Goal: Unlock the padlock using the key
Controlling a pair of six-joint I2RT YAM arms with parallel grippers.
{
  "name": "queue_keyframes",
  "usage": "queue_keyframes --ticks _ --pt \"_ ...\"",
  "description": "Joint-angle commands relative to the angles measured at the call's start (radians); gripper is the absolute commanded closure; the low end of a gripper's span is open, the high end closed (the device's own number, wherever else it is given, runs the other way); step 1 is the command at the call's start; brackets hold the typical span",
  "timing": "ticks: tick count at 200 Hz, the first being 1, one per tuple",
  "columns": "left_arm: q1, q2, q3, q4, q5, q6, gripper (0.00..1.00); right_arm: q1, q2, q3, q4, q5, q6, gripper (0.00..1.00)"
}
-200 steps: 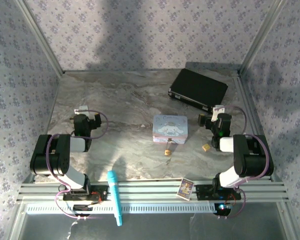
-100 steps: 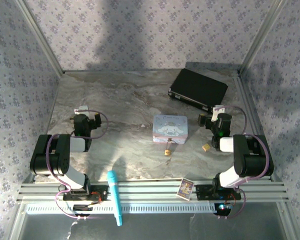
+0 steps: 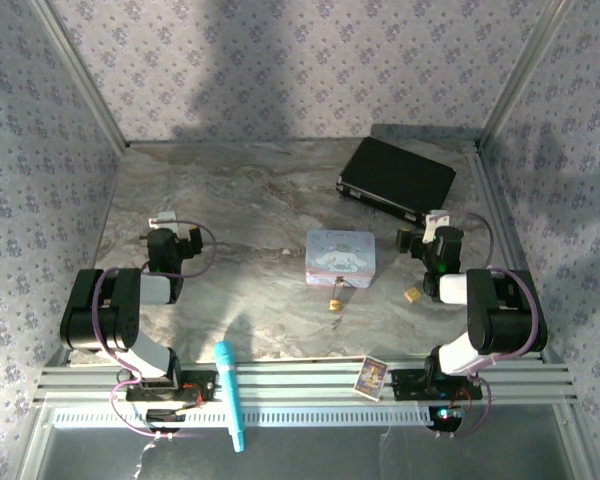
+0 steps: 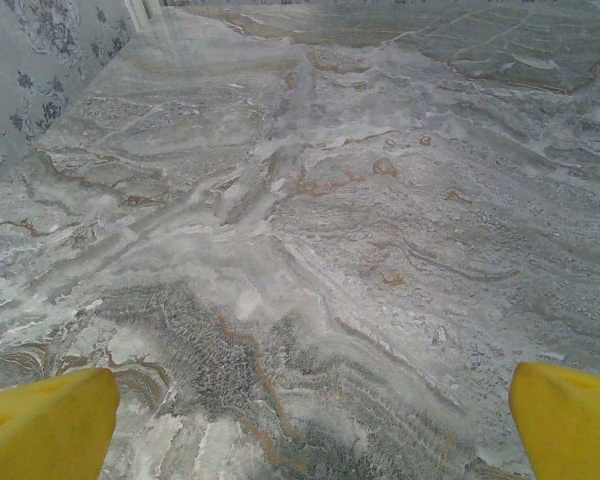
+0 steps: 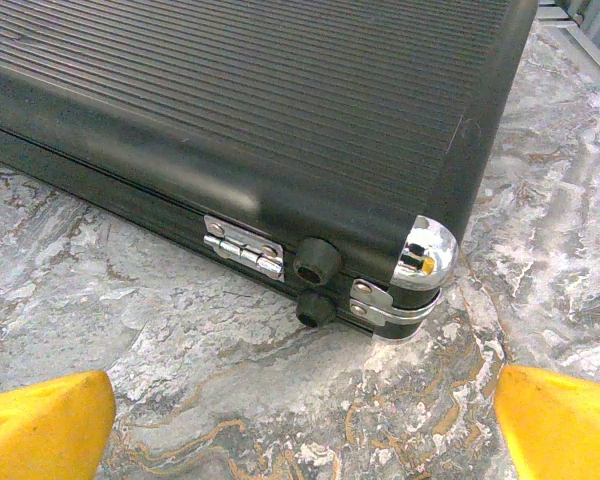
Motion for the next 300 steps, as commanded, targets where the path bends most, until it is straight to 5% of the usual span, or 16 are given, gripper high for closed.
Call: queue_keyframes --ticks 1,158,224,246,277,300 --pt "-0.002 0.001 0.020 0.025 0.007 0.005 0.00 -0.004 0.002 0.020 0.001 -0.009 -0.013 0.01" --pt "0.014 -0.003 0.032 0.000 0.077 0.013 0.00 -0.006 -0.004 0.022 -0.002 -0.024 -0.015 0.01" --pt "-0.010 -0.302 0.051 -0.259 0.066 0.008 0.00 0.010 -0.252 0.046 -0.250 0.022 0.009 0.01" --pt "-0.014 -0.425 0.109 -0.416 0.085 -0.107 0.00 0.006 -0.407 0.132 -0.501 0.011 0.088 0.01" --pt "-0.015 -0.527 0.173 -0.595 0.199 -0.438 0.00 -0.013 -0.564 0.205 -0.804 0.062 0.358 0.01" --pt "-0.021 -0.561 0.186 -0.663 0.325 -0.585 0.00 -0.033 -0.621 0.225 -0.932 -0.118 0.409 0.01"
